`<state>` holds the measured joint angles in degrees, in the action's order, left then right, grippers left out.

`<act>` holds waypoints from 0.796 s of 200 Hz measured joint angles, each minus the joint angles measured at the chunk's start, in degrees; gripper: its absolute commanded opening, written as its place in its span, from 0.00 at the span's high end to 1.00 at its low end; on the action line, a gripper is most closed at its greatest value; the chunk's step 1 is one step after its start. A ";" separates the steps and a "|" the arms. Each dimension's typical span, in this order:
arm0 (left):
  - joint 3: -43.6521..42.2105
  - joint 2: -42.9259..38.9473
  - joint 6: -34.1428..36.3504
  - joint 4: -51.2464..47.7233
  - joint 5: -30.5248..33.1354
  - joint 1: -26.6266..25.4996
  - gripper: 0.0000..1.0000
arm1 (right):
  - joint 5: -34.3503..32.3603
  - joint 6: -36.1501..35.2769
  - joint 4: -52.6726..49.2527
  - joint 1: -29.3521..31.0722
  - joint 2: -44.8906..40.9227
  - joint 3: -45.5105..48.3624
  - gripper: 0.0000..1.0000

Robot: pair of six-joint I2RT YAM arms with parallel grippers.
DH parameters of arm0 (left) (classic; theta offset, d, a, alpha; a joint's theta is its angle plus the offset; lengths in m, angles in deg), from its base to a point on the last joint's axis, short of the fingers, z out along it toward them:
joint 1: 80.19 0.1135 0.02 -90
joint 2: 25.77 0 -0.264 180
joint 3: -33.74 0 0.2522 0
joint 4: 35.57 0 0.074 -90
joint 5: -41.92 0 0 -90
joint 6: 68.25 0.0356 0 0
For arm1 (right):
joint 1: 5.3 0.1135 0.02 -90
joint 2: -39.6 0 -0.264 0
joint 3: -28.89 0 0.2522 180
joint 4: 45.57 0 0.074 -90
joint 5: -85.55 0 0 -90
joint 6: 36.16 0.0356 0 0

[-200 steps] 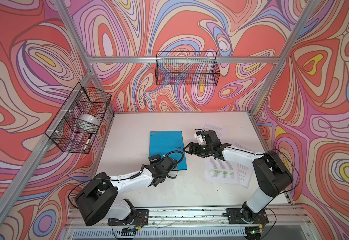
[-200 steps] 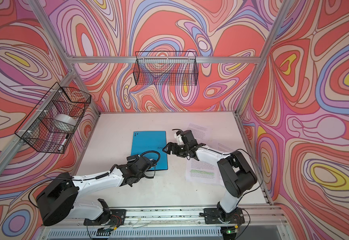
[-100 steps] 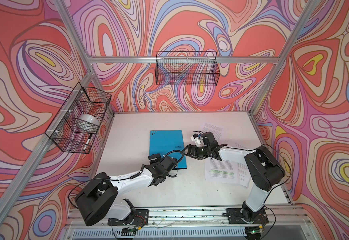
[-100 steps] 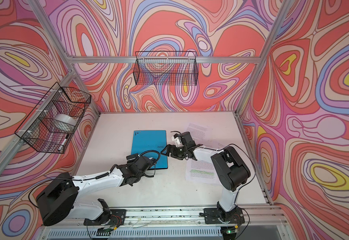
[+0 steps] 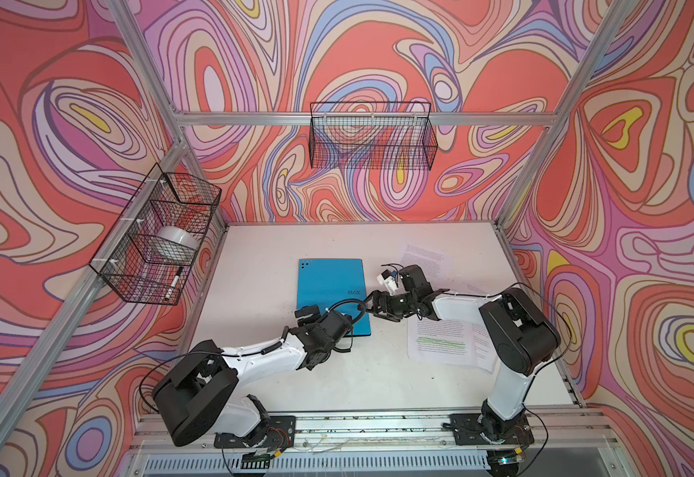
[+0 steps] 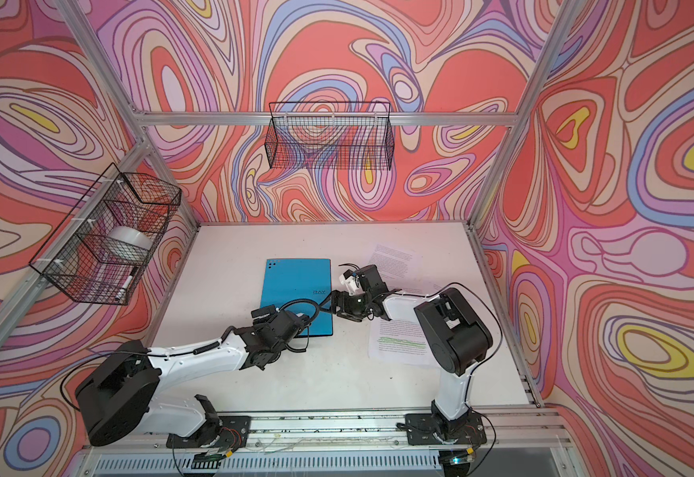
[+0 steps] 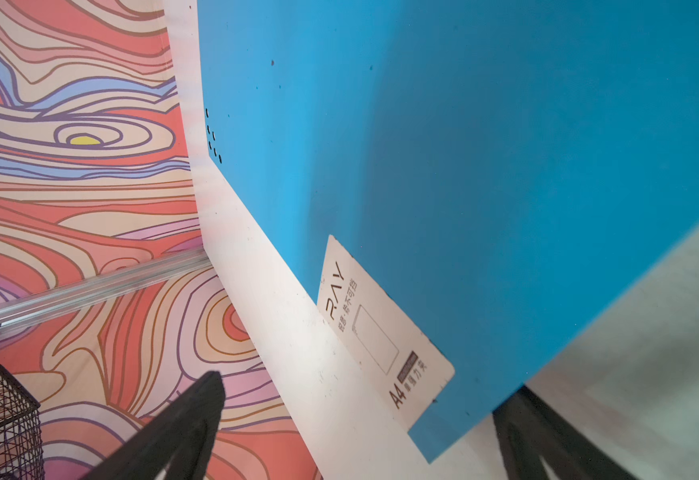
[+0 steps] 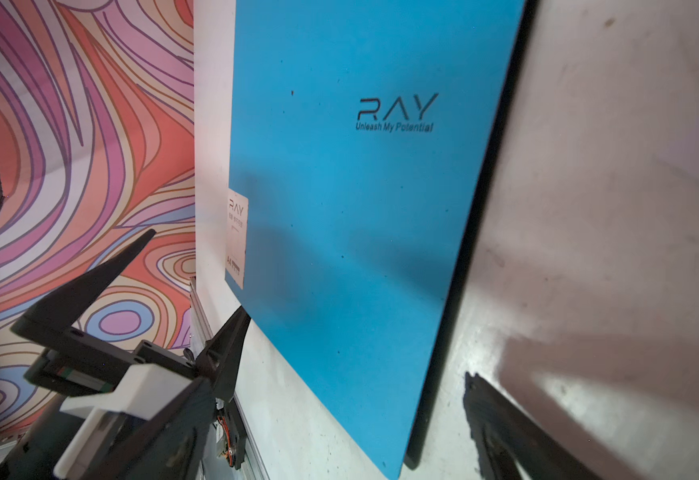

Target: Put the files into the folder

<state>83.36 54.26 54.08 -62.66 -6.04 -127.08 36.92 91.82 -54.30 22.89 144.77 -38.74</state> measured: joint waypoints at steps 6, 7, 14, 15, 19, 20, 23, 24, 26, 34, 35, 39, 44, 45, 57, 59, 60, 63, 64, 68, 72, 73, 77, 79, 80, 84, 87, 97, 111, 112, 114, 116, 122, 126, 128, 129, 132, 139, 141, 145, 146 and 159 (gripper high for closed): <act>0.00 0.00 0.02 0.17 0.20 0.00 0.00 | 0.33 0.20 0.55 0.00 0.13 0.22 0.02; 0.00 0.00 0.02 0.22 0.24 0.00 0.00 | 0.33 0.20 0.55 0.00 0.13 0.22 0.02; 0.00 0.00 0.02 0.50 0.42 0.00 0.00 | 0.79 0.48 1.01 0.00 0.37 0.33 0.01; 0.00 0.00 0.02 0.55 0.44 0.00 0.00 | 0.83 0.55 1.07 0.00 0.42 0.33 0.02; 0.00 0.00 0.02 0.70 0.55 0.00 0.00 | 1.01 0.68 1.25 0.00 0.55 0.35 0.02; 0.00 0.00 0.02 0.74 0.59 0.00 0.00 | 1.07 0.68 1.31 0.00 0.59 0.35 0.01; 0.00 0.00 0.02 0.85 0.68 0.00 0.00 | 1.22 0.72 1.53 0.00 0.74 0.37 0.02; 0.00 0.00 0.02 0.92 0.70 0.00 0.00 | 1.27 0.76 1.60 0.00 0.79 0.37 0.02; 0.00 0.00 0.02 0.98 0.74 0.00 0.00 | 1.36 0.85 1.70 0.00 0.85 0.37 0.02; 0.00 0.00 0.02 1.18 0.98 0.00 0.00 | 1.75 1.16 2.21 0.00 1.18 0.44 0.02; 0.00 0.02 0.02 1.22 1.05 0.00 0.00 | 1.79 1.18 2.29 0.00 1.25 0.46 0.02; 0.00 0.02 0.02 1.29 1.14 0.00 0.00 | 1.97 1.27 2.51 0.00 1.40 0.50 0.01; 0.02 0.04 0.02 1.38 1.25 0.00 0.00 | 2.12 1.51 2.78 0.00 1.53 0.59 0.02; 0.02 0.04 0.02 1.38 1.27 0.00 0.00 | 2.16 1.53 2.82 0.00 1.57 0.59 0.01; 0.04 0.15 0.02 1.55 1.55 0.00 0.00 | 2.73 2.05 3.45 0.00 1.95 0.63 0.01; 0.04 0.17 0.02 1.57 1.57 0.00 0.00 | 2.84 2.12 3.58 0.00 2.03 0.66 0.01; 0.04 0.17 0.02 1.60 1.57 0.00 0.00 | 2.89 2.14 3.63 0.00 2.05 0.66 0.02; 0.04 0.22 0.02 1.62 1.60 0.00 0.00 | 3.02 2.23 3.82 0.00 2.12 0.66 0.01; 0.04 0.22 0.02 1.62 1.62 0.00 0.00 | 3.04 2.25 3.87 0.00 2.14 0.66 0.01; 0.04 0.28 0.00 1.66 1.66 0.00 0.00 | 3.21 2.34 4.13 0.00 2.25 0.66 0.01; 0.04 0.31 0.02 1.66 1.70 0.00 0.00 | 3.30 2.49 4.37 0.00 2.29 0.68 0.01; 0.04 0.33 0.02 1.66 1.70 0.00 0.00 | 3.34 2.51 4.44 0.00 2.29 0.68 0.01; 0.04 0.33 0.02 1.66 1.73 0.00 0.00 | 3.50 2.64 4.66 0.00 2.32 0.70 0.02; 0.04 0.33 0.00 1.68 1.75 0.00 0.00 | 3.58 2.69 4.76 0.00 2.34 0.72 0.02; 0.04 0.33 0.02 1.66 1.77 0.00 0.00 | 3.63 2.73 4.83 0.00 2.34 0.72 0.02; 0.04 0.33 0.02 1.68 1.79 0.00 0.00 | 3.76 2.89 5.01 0.00 2.34 0.74 0.02; 0.04 0.33 0.02 1.70 1.86 0.00 0.00 | 3.91 2.99 5.16 0.00 2.34 0.76 0.02; 0.04 0.33 0.00 1.84 1.95 0.00 0.00 | 4.31 3.30 5.75 0.00 2.36 0.81 0.02; 0.04 0.33 0.00 2.03 1.97 0.00 0.00 | 4.83 3.58 6.36 0.00 2.47 0.81 0.02; 0.04 0.33 0.02 2.03 1.97 0.00 0.00 | 4.85 3.61 6.38 0.00 2.47 0.81 0.02; 0.07 0.33 0.02 2.05 1.97 0.00 0.00 | 4.98 3.69 6.54 0.00 2.54 0.83 0.02; 0.07 0.33 0.02 2.05 1.97 0.00 0.00 | 5.03 3.67 6.58 0.00 2.54 0.83 0.01; 0.07 0.33 0.02 2.05 1.97 0.00 0.00 | 5.22 3.78 6.84 0.00 2.67 0.83 0.01; 0.07 0.33 0.02 2.05 1.97 0.00 0.00 | 5.33 3.89 7.06 0.00 2.78 0.83 0.02; 0.07 0.33 0.02 2.05 1.97 0.00 0.00 | 5.42 3.98 7.19 0.00 2.84 0.83 0.01; 0.07 0.33 0.00 2.05 1.97 0.00 0.00 | 5.44 3.98 7.21 0.00 2.89 0.83 0.02; 0.07 0.33 0.02 2.05 1.97 0.00 0.00 | 5.57 4.09 7.41 0.00 2.99 0.83 0.01; 0.07 0.33 0.00 2.05 1.99 0.00 0.00 | 5.75 4.20 7.67 0.00 3.19 0.85 0.02; 0.07 0.33 0.02 2.05 1.99 0.00 0.00 | 5.84 4.33 7.78 0.00 3.30 0.85 0.02; 0.07 0.33 0.00 2.05 1.99 0.00 0.00 | 5.92 4.37 7.89 0.00 3.41 0.85 0.01; 0.07 0.33 0.02 2.05 1.99 0.00 0.00 | 5.97 4.39 7.91 0.00 3.43 0.85 0.02; 0.07 0.33 0.00 2.05 1.99 0.00 0.00 | 6.25 4.76 8.35 0.00 3.76 0.85 0.01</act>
<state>83.43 54.59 54.08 -60.60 -4.05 -127.08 43.17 96.58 -45.95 22.89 148.52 -37.89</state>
